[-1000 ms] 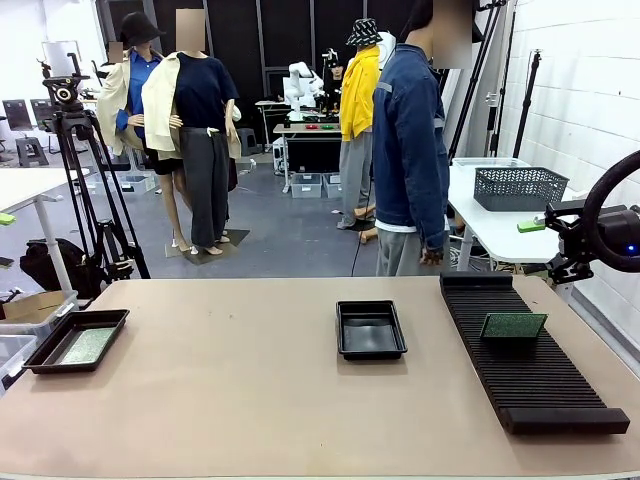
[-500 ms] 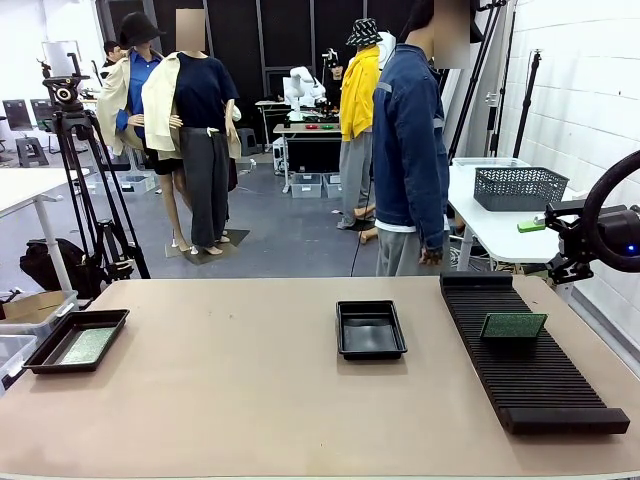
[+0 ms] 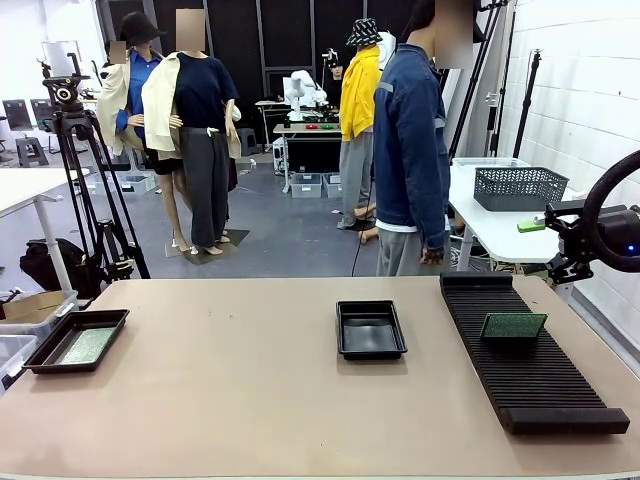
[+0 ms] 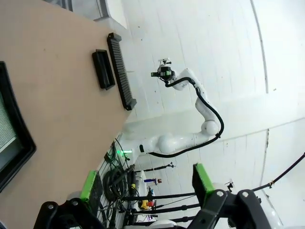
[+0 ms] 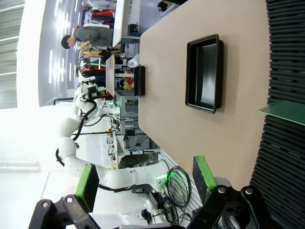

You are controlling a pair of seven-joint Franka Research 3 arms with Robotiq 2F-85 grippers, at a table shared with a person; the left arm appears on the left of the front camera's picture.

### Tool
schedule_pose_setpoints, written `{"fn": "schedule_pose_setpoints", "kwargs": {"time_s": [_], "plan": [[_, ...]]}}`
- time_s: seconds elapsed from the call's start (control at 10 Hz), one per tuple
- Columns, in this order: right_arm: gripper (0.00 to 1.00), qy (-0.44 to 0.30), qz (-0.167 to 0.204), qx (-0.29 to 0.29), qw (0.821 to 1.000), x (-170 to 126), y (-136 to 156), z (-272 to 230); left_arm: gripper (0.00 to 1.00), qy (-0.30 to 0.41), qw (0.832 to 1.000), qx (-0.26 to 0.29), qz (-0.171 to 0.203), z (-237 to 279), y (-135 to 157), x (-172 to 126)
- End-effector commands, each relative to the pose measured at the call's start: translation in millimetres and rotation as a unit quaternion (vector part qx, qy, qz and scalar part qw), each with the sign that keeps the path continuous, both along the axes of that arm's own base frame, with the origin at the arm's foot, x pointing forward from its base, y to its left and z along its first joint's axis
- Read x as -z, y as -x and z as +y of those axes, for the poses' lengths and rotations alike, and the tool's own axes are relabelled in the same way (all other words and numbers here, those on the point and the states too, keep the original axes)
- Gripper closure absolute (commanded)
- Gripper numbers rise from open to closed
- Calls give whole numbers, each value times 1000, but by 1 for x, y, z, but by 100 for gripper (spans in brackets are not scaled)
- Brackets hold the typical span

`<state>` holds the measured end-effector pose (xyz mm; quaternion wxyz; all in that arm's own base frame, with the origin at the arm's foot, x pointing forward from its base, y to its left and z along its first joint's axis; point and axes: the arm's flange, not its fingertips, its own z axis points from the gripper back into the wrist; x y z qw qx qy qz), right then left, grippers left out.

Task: Inspect and transfer BCBs to ESD trays.
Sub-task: Pick up the Blank PCB from the PCB Rack and place it in the right ESD tray.

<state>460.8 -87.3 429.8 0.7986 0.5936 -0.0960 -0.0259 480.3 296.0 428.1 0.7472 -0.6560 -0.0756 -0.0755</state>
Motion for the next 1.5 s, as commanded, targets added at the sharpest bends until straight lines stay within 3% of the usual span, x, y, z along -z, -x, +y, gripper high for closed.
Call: {"fn": "schedule_pose_setpoints", "kwargs": {"time_s": [0.0, 0.1, 1.0, 1.4], "plan": [[0, 0, 4, 2, 1000, -1, -1, 1, 0, 12, 1000, 21, -17, 8, -2, -5], [0, 0, 4, 2, 1000, -1, -1, 1, 0, 0, 1000, 0, 0, 0, 0, 0], [0, 0, 0, 0, 1000, 0, 0, 0, 0, 0, 1000, 0, 0, 0, 0, 0], [0, 119, -63, -56, 989, -26, -25, 12, 0, 0, 1000, 0, 0, 0, 0, 0]]}}
